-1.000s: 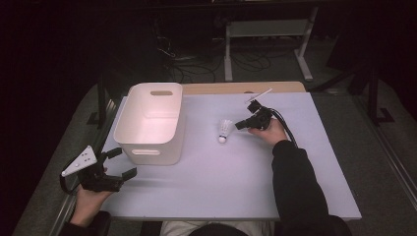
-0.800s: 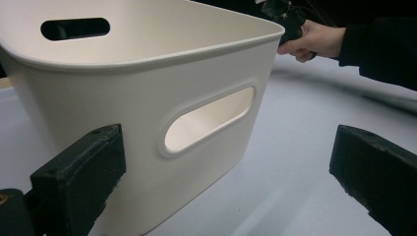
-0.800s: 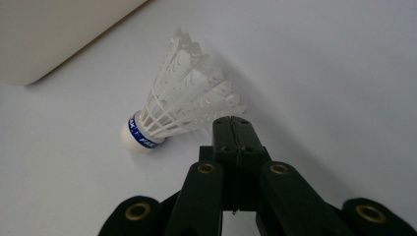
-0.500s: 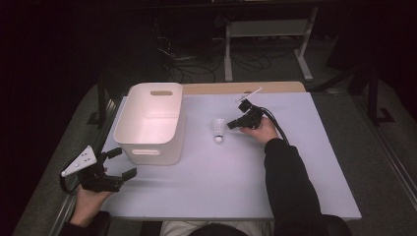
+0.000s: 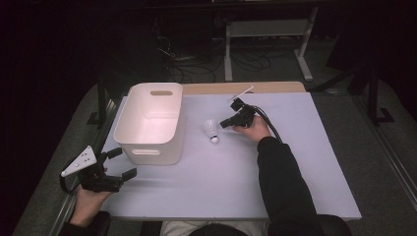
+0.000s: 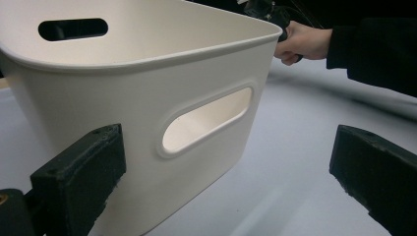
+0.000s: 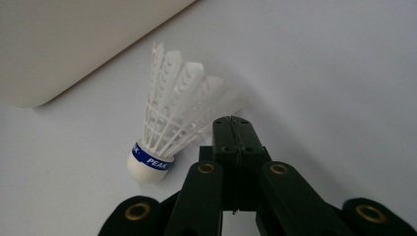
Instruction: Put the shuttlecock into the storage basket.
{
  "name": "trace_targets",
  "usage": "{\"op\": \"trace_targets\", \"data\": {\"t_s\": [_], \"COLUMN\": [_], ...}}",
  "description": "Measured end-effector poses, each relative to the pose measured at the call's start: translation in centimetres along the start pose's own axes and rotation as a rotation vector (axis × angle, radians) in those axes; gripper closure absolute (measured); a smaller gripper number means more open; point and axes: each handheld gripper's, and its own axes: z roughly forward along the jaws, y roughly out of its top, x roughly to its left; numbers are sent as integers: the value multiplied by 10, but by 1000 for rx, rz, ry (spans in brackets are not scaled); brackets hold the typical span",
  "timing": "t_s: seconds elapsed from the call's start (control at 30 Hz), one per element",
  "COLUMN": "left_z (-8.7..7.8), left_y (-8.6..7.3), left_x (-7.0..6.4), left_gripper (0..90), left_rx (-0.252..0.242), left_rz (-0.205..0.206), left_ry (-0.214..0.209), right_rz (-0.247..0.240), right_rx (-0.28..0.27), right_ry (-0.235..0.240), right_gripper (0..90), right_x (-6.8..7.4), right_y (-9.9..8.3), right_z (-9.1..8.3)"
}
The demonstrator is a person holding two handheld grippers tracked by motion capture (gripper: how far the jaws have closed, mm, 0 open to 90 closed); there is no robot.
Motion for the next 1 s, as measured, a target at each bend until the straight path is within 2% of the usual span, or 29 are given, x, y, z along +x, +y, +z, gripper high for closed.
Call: {"op": "trace_targets", "data": {"t_s": [0.6,1.0], "left_z": [0,0], "left_y": [0,0], "left_x": [0,0], "left_gripper": [3,3], "left_rx": [-1,-1], "left_rz": [0,0], "left_ry": [-3,-2], "right_rz": [-18,-32], "right_rx": [18,31], "right_ry": [15,29], "right_gripper": [891,891], "right_x": [8,13], "right_y": [12,14], "right_z": [16,22]}}
